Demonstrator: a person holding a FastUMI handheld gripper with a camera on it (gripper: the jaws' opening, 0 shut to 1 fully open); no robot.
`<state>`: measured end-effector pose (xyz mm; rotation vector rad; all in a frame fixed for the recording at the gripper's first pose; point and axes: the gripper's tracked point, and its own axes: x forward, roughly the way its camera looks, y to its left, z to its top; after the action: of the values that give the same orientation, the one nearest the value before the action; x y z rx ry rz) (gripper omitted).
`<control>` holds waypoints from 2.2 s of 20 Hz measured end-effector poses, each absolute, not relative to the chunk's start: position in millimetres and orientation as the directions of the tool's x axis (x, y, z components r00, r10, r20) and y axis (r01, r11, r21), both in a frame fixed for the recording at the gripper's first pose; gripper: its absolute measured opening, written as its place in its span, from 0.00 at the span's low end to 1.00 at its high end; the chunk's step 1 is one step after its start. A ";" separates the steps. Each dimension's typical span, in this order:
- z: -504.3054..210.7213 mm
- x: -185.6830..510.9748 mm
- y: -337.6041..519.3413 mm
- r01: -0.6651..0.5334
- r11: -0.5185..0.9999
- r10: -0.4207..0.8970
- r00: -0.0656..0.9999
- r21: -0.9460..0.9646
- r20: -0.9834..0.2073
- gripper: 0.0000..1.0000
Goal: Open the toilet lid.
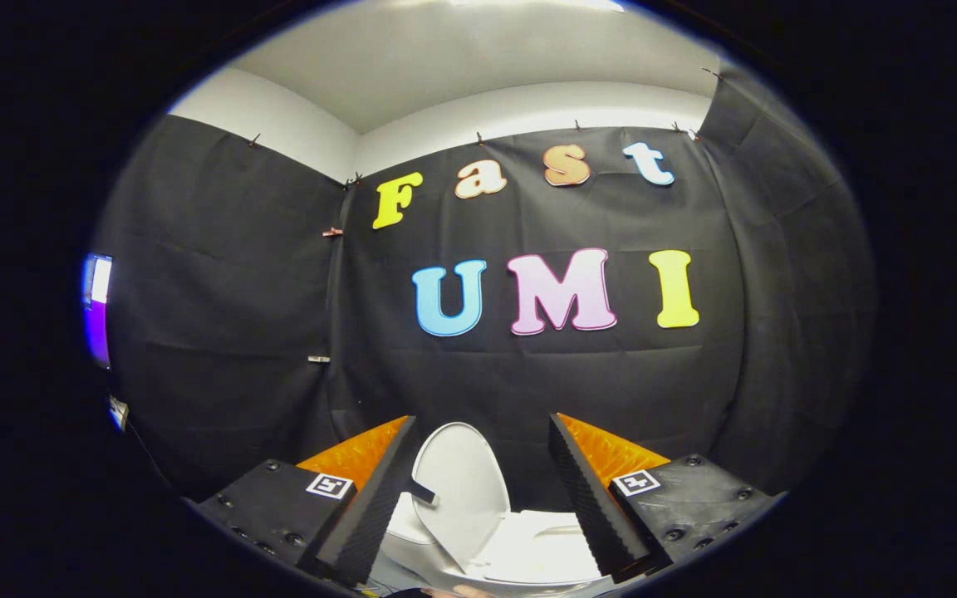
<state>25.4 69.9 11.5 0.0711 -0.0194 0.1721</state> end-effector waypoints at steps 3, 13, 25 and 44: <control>15.5 13.7 55.5 -0.134 0.990 0.132 0.991 0.054 0.027 0.98; 18.0 0.2 40.6 -0.084 0.996 0.084 0.996 0.036 0.022 0.98; 18.2 0.3 45.8 -0.103 0.994 0.103 0.995 0.044 0.017 0.98; 17.0 0.2 44.7 -0.107 0.992 0.107 0.994 0.064 0.006 0.98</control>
<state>0.2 44.7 17.0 0.0643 -0.0023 0.1076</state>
